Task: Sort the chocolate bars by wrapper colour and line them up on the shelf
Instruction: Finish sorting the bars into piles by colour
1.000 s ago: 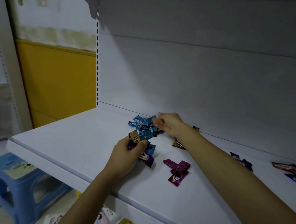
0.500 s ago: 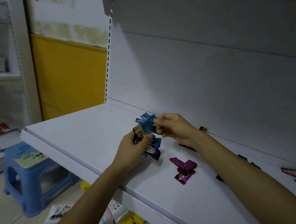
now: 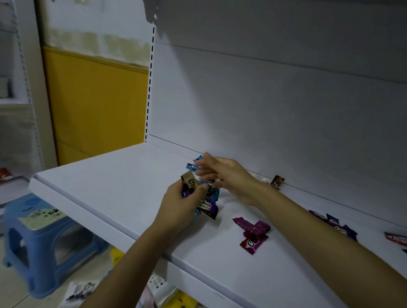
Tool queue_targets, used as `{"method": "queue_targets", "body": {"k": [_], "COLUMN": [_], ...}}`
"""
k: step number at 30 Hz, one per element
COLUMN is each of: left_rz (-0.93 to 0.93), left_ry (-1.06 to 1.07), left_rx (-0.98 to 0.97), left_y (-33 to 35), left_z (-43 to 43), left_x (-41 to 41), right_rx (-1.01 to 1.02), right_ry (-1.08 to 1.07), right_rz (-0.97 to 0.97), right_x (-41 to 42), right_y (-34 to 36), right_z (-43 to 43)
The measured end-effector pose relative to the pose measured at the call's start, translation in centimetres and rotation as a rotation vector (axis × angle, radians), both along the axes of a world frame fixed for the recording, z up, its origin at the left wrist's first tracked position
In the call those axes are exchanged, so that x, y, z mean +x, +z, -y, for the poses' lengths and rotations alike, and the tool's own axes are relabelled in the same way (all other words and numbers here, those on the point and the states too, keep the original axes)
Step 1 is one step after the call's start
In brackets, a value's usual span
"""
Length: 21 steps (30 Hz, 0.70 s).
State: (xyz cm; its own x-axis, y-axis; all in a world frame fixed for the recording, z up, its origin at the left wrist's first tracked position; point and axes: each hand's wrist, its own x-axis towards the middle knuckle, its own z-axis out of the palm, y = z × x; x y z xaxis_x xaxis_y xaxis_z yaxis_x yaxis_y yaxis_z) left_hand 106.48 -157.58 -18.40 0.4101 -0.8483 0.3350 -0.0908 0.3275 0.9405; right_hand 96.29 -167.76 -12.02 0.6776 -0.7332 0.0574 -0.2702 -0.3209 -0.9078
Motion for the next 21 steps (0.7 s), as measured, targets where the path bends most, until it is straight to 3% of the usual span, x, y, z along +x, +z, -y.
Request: {"method": "queue_targets", "body": {"k": [3, 5, 11, 17, 21], "left_rz": [0.084, 0.115, 0.094, 0.117, 0.126], "left_ry": [-0.021, -0.027, 0.017, 0.013, -0.001], "left_rx": [0.003, -0.008, 0.020, 0.051, 0.087], "left_y": [-0.1, -0.1, -0.1, -0.3, -0.4], "left_z": [-0.3, -0.6, -0.8, -0.4, -0.1], "left_x": [-0.3, -0.5, -0.2, -0.2, -0.5], "right_rx": [-0.061, -0.070, 0.042, -0.107, -0.147], "right_ry": [0.180, 0.160, -0.339, -0.747, -0.747], "right_rz": [-0.018, 0.045, 0.280, 0.160, 0.014], "right_x": [-0.3, -0.3, -2.7, -9.8, -12.9], "right_y": [0.5, 0.5, 0.5, -0.9, -2.7], "right_z": [-1.9, -2.2, 0.8, 6.5, 8.8]}}
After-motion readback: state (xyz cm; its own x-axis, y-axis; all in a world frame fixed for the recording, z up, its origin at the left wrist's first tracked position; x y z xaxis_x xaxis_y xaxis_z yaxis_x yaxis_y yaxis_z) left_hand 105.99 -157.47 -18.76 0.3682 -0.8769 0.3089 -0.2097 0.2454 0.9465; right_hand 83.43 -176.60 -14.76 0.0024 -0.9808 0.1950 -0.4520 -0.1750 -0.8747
